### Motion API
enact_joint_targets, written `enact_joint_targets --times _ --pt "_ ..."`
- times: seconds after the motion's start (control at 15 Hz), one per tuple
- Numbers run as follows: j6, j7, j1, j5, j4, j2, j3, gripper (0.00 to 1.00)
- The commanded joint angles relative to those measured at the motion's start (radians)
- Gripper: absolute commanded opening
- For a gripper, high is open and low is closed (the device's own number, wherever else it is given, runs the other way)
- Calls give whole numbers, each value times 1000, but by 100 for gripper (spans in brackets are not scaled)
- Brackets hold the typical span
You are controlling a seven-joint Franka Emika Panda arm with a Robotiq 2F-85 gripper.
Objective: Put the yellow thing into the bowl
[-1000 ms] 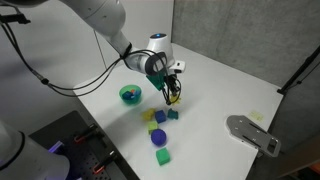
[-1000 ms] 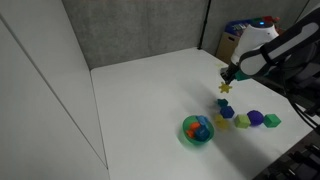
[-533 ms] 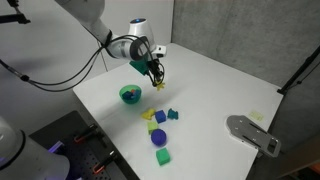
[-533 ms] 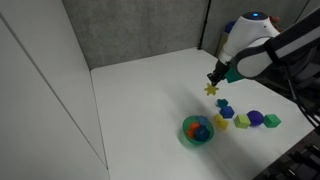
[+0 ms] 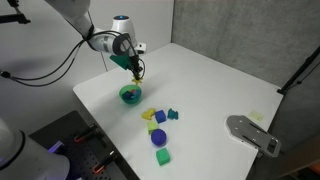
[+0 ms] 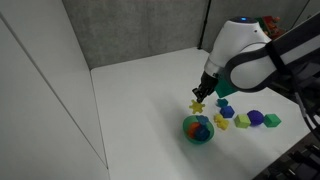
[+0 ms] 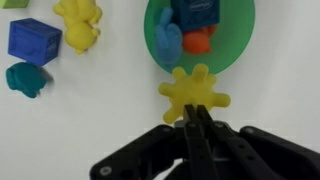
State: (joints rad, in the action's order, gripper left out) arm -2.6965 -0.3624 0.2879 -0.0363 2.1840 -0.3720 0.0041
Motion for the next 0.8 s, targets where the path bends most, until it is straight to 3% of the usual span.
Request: enact_joint_targets --times 0.0,0.47,0.73 --pt "28 88 -56 80 24 20 82 3" --pt "48 230 -135 214 31 -18 170 3" --pt "39 265 -146 235 38 -34 183 5"
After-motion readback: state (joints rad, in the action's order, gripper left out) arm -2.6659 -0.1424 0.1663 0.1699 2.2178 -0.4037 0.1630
